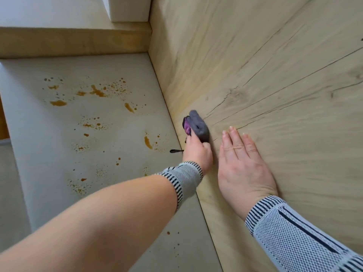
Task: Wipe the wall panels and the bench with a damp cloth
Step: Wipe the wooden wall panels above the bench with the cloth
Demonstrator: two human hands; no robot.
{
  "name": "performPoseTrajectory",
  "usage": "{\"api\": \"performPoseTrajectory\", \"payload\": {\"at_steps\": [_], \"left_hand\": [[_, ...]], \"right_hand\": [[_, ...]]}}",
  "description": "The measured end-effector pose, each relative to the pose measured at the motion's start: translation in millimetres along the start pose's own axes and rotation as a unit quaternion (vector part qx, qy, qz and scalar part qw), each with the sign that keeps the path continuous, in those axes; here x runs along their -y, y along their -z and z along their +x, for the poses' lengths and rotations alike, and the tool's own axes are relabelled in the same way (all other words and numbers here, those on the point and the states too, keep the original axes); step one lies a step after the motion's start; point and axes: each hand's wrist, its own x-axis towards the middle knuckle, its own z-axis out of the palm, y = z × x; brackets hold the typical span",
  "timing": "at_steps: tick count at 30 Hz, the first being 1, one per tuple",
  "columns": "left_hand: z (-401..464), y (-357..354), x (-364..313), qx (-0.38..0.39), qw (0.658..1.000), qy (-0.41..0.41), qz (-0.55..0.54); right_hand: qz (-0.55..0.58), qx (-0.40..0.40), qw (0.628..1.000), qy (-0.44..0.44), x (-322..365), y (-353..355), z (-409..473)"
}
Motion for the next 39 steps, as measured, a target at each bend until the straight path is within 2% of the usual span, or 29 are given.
{"api": "performPoseTrajectory", "payload": {"at_steps": [5,7,10,13,15,17,18,20,25,29,31,35,39], "left_hand": [[-34.1,-19.7,57.7,0.099,0.995,0.01,-0.024],[-20.6,-18.5,56.3,0.099,0.994,0.032,-0.04],[24.1,-4.9,34.3,0.027,0.996,0.061,0.062],[51.2,23.4,20.8,0.04,0.983,0.067,0.166],[48.0,41.9,26.6,0.087,0.958,0.037,0.272],[51.3,58.2,36.9,0.12,0.911,-0.005,0.394],[54.4,66.4,39.0,0.129,0.885,-0.033,0.446],[64.3,84.4,39.6,0.136,0.844,-0.09,0.51],[97.3,126.6,37.7,0.153,0.747,-0.18,0.622],[110.9,141.8,51.9,0.119,0.732,-0.148,0.654],[111.9,135.1,63.8,0.122,0.722,-0.137,0.667],[120.2,133.3,69.2,0.128,0.734,-0.129,0.654],[122.2,133.4,68.5,0.143,0.723,-0.122,0.665]], "right_hand": [[-0.023,0.032,0.999,0.028,5.8,-9.8,4.2],[0.019,0.051,0.999,0.002,6.4,-13.1,4.2],[0.028,0.055,0.998,0.005,9.3,-26.7,4.6],[0.008,0.069,0.997,0.019,16.2,-45.3,9.0],[-0.023,0.083,0.996,0.033,27.3,-56.0,15.9],[-0.024,0.063,0.996,0.055,43.7,-58.7,28.9],[-0.019,0.08,0.993,0.082,49.9,-60.5,34.8],[-0.004,0.153,0.983,0.103,61.4,-67.6,50.0],[-0.033,0.187,0.979,0.076,77.3,-95.3,98.4],[-0.083,0.23,0.967,0.066,80.8,-111.4,116.0],[-0.07,0.222,0.97,0.07,84.8,-117.3,121.4],[-0.086,0.193,0.971,0.114,98.0,-127.9,143.4],[-0.124,0.217,0.958,0.138,95.4,-131.4,146.1]]}}
